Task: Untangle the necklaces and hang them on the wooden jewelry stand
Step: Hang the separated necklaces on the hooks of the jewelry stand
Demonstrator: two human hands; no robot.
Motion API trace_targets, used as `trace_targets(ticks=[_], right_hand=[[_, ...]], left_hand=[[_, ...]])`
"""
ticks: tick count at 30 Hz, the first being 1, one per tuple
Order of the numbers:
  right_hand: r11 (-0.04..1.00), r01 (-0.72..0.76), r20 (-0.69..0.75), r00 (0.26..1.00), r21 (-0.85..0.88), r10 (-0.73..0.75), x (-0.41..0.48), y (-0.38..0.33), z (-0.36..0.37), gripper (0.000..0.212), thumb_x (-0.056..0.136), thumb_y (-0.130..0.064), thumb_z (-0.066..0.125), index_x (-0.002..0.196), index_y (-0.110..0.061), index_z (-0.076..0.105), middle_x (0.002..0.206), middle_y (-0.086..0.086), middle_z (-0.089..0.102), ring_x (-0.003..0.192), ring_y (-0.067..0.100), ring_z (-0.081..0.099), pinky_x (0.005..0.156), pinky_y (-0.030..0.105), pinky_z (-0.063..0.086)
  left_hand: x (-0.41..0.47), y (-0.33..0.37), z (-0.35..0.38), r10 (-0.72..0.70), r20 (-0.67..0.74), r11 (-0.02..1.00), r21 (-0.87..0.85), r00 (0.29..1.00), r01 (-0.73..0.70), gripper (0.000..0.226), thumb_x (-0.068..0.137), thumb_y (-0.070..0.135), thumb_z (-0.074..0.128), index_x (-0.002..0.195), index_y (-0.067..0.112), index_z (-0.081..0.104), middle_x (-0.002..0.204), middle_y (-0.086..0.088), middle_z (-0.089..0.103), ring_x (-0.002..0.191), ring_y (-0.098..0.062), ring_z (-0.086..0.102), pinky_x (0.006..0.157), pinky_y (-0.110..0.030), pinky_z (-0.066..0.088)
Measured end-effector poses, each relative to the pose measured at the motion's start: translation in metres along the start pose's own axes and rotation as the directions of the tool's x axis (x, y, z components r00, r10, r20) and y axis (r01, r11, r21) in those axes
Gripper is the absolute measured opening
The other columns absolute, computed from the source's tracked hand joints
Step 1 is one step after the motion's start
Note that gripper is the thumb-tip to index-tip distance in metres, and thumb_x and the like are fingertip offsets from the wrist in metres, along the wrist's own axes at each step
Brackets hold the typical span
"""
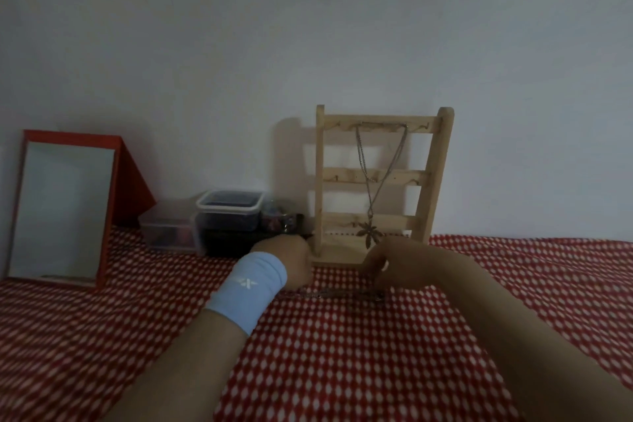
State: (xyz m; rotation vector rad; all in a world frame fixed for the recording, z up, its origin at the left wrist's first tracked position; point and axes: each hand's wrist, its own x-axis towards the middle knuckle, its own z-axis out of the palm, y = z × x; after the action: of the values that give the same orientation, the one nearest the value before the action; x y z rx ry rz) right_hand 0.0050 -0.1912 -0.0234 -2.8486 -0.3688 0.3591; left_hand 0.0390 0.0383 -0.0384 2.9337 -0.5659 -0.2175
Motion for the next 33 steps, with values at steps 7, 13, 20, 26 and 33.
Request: trace_targets(ticks=[7,13,20,26,33], right_hand=[[0.996,-0.014,0.028,0.999,-0.092,0.016,0.008,0.007,0.009,0.024,0.086,-0.038,0.077,0.108,-0.029,0.081,0.104,-0.007,0.077,0.095,0.01,0.068,0.092,0.029,0.056],[0.983,0.01,0.039,0.999,0.184,-0.017,0.004,0.018,0.01,0.018,0.085,-0.04,0.076,0.091,-0.023,0.078,0.088,0.001,0.079,0.081,0.015,0.075,0.076,0.03,0.061],[0.762,0.166,-0.192,0.98,0.626,-0.055,-0.002,0.016,0.005,0.01,0.096,-0.019,0.069,0.1,-0.014,0.077,0.085,0.005,0.077,0.062,0.01,0.065,0.059,0.024,0.056],[0.646,0.196,-0.209,0.976,0.738,-0.057,-0.005,0.016,0.006,0.013,0.096,-0.019,0.069,0.104,-0.016,0.079,0.086,0.001,0.077,0.062,0.012,0.059,0.055,0.023,0.054],[0.769,0.087,-0.118,0.993,0.633,-0.015,-0.007,0.021,0.003,0.013,0.095,-0.024,0.07,0.101,-0.017,0.079,0.094,0.018,0.075,0.071,0.019,0.063,0.062,0.024,0.057]], left_hand=[[0.007,0.054,0.003,0.259,0.051,0.942,-0.235,0.964,-0.241,0.021,0.087,0.028,0.067,0.1,0.014,0.074,0.101,0.0,0.069,0.089,-0.016,0.061,0.069,-0.023,0.046],[0.016,0.049,0.014,0.3,0.086,0.91,-0.326,0.95,-0.258,0.02,0.086,0.028,0.07,0.099,0.014,0.075,0.106,-0.001,0.07,0.093,-0.015,0.063,0.08,-0.023,0.051],[0.021,0.042,0.016,0.32,-0.032,0.72,-0.641,0.947,-0.265,0.018,0.088,0.024,0.066,0.102,0.014,0.071,0.099,-0.004,0.074,0.096,-0.019,0.068,0.096,-0.038,0.052],[0.02,0.031,0.007,0.26,-0.076,0.737,-0.629,0.963,-0.249,0.015,0.09,0.027,0.066,0.1,0.021,0.075,0.096,-0.002,0.076,0.094,-0.018,0.07,0.097,-0.038,0.051],[0.011,0.016,-0.018,0.216,-0.083,0.75,-0.624,0.973,-0.22,0.015,0.094,0.027,0.062,0.089,0.022,0.075,0.066,0.009,0.069,0.063,-0.012,0.066,0.069,-0.022,0.053]])
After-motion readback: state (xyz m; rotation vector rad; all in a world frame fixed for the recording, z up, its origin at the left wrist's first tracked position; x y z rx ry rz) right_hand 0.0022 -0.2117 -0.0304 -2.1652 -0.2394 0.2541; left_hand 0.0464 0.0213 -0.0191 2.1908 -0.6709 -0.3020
